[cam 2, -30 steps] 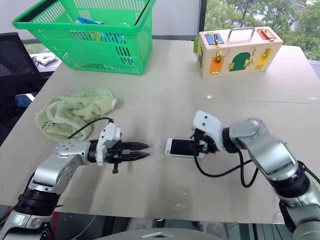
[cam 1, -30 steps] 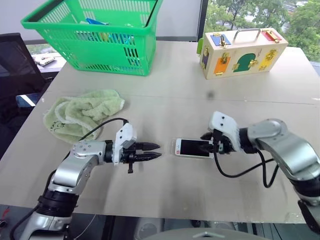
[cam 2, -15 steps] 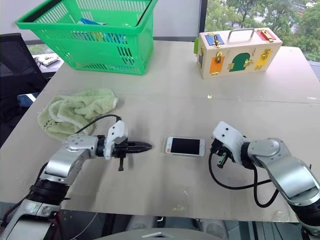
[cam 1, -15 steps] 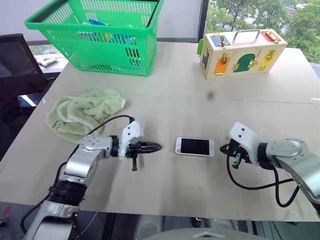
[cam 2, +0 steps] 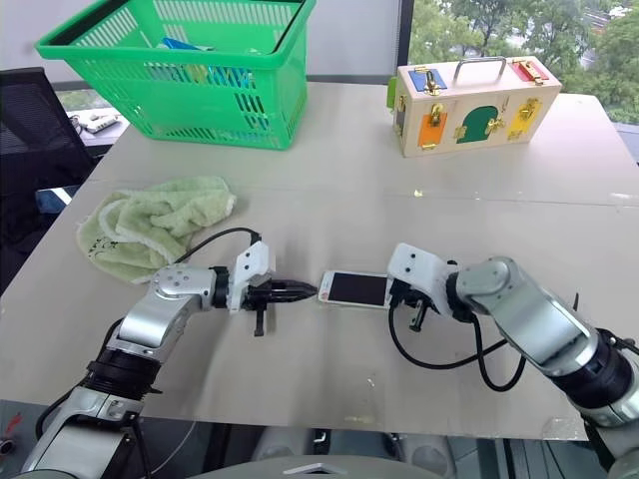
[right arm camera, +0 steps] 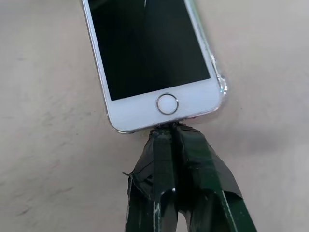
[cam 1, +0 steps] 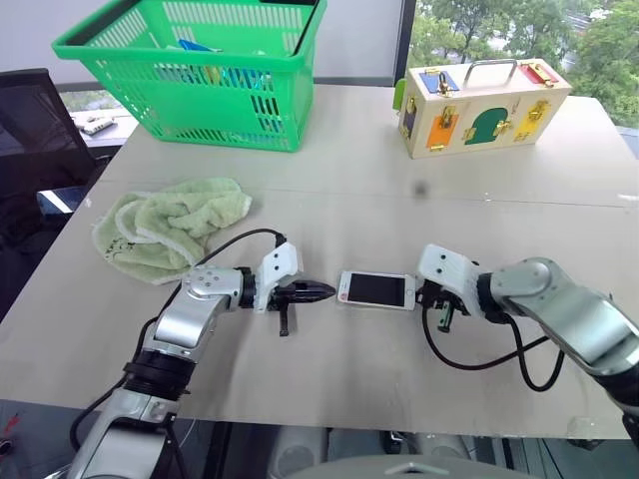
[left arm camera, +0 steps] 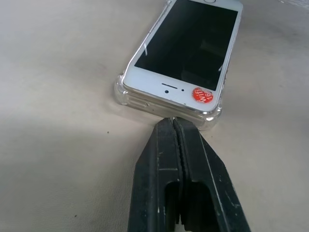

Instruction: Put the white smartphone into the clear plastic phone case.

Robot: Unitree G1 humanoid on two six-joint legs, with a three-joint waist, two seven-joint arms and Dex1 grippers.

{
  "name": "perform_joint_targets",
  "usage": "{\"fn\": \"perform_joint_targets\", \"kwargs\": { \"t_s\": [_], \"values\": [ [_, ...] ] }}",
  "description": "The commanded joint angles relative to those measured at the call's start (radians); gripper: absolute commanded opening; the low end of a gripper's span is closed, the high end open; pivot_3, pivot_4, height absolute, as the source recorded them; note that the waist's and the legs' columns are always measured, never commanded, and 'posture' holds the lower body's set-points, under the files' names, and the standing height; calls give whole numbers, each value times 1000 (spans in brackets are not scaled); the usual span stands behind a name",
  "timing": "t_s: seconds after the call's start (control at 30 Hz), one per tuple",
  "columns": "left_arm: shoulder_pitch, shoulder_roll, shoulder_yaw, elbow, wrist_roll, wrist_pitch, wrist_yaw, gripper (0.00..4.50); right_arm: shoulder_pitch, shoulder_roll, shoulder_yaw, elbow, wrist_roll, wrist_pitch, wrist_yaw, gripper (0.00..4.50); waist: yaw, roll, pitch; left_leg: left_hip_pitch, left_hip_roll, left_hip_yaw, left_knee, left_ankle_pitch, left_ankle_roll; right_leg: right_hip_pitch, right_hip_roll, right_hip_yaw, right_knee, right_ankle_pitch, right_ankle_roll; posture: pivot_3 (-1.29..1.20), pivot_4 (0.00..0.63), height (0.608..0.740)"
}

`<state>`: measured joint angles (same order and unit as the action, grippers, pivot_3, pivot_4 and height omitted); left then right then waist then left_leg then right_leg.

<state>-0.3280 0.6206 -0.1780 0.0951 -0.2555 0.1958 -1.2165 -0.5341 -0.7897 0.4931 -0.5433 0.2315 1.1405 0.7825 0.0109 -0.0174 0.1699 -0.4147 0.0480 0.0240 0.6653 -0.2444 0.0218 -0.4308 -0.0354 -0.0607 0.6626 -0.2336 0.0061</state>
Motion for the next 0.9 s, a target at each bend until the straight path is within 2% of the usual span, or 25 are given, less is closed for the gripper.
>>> {"fn": "perform_joint_targets", "kwargs": {
  "t_s": [0.03, 0.3, 0.43, 0.53, 0.63, 0.73, 0.9],
  "values": [
    [1, -8, -10, -3, 7, -11, -2, 0, -41, 23, 44, 14, -3, -54, 33, 30, -1, 0, 0, 0, 0, 0, 0, 0, 0, 0, 0, 0, 0, 0, 0, 0, 150, 740],
    [10, -13, 6, -8, 4, -2, 6, 0, -26, 31, 21, 60, -66, -126, 5, 30, -18, 0, 0, 1, 2, -1, 3, 0, 0, 1, 1, 0, 2, 2, -3, 0, 150, 740],
    [13, -7, 15, -10, 0, 2, 4, 0, 42, -7, -121, -6, 36, -72, 59, 30, -14, 0, 0, 1, 2, -1, 4, 1, 0, 1, 1, 0, 2, 4, -2, 0, 150, 740],
    [18, 9, 60, -54, -98, 70, -45, 0, 76, -20, -214, -36, 97, -53, 76, 30, -13, 0, 0, 0, 2, 0, 4, 1, -1, 1, 1, 1, 1, 4, -2, 0, 150, 740],
    [8, 31, 82, -107, -175, 146, -86, 0, 98, -29, -243, -45, 119, -53, 70, 30, -15, -1, 0, -1, 2, 0, 4, 1, -1, 1, 1, 2, 0, 4, -1, 0, 150, 740],
    [-14, 30, 61, -125, -161, 161, -75, 0, 111, -12, -271, -48, 146, -73, 62, 30, -13, -1, 0, -1, 1, 0, 3, 1, -1, 1, 1, 2, 0, 4, -1, 0, 150, 740],
    [-13, 23, 49, -133, -147, 158, -62, 0, 79, 84, -298, -52, 198, -113, 40, 30, -18, -1, 0, 0, 1, 0, 4, 1, -1, 1, 2, 2, 0, 4, -1, 0, 150, 740]
  ]
}}
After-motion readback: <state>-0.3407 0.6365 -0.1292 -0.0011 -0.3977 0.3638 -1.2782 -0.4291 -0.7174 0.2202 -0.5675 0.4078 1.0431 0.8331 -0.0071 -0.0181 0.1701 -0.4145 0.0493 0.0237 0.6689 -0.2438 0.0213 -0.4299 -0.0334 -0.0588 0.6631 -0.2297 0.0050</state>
